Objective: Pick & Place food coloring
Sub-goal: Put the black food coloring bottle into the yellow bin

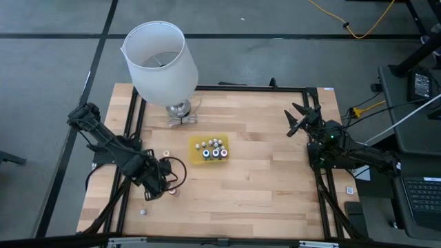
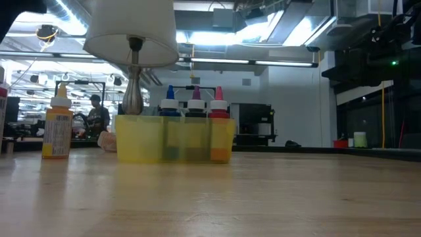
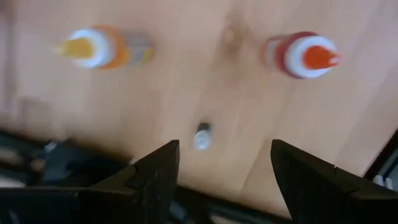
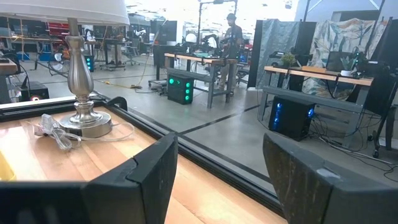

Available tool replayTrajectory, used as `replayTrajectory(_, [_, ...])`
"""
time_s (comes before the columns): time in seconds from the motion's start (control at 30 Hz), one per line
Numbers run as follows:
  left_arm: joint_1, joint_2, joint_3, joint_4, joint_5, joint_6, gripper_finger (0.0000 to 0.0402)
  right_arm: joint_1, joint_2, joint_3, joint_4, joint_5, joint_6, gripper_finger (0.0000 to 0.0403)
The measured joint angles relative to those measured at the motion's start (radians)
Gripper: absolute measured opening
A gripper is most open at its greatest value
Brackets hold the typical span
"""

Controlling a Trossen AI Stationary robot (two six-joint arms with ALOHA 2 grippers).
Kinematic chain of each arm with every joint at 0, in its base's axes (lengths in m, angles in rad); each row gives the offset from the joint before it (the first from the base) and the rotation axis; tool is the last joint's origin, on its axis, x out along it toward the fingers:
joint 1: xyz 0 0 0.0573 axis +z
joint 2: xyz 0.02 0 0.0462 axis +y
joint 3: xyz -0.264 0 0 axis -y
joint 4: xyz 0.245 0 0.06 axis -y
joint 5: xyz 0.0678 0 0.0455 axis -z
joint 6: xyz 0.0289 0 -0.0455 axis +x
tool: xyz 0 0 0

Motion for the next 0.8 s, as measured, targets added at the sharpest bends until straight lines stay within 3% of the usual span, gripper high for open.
replayTrajectory(0.47, [-0.102,0.0,-0.182,0.134,-0.017,-0.09,0.0238,0.0,0.0,0.0,0.0,0.0,0.0,0.0236])
replayTrajectory(0.8, [-0.132,0.0,-0.347,0.246,0.039,-0.104,0.0233,0.0,0.0,0.0,0.0,0.0,0.0,0.0236])
